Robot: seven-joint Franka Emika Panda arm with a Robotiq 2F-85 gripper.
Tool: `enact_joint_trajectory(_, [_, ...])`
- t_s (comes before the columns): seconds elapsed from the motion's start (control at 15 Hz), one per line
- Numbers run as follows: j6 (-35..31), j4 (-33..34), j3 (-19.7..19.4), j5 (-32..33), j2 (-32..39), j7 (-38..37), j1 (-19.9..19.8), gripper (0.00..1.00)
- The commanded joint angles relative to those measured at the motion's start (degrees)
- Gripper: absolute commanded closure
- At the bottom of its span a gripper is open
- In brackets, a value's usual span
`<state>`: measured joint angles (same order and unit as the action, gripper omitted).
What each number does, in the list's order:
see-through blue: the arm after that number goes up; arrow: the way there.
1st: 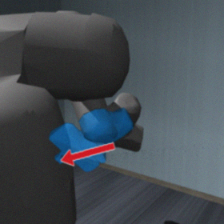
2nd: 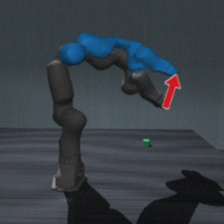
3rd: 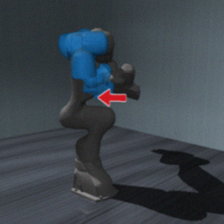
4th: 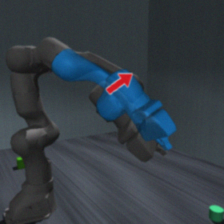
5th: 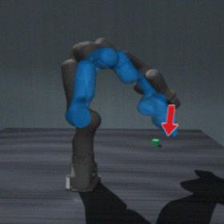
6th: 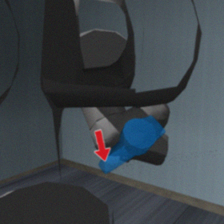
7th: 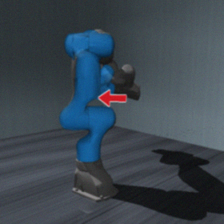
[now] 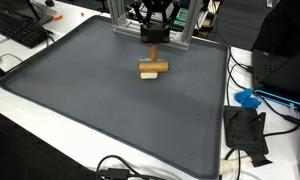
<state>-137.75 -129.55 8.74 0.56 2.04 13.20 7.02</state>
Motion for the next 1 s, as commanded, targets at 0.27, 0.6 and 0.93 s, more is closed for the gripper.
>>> enact_joint_trajectory(0.27, [5.85,-4.27,-0.7,0.2,-0.93,-0.73,0.07,0.78])
enact_joint_trajectory(0.6, [3.39,-3.08,-0.52,-0.22,-1.99,-0.73,0.26,0.78])
enact_joint_trajectory(0.93, [6.62,-1.17,-0.43,-0.81,-2.95,-5.96,0.38,0.78])
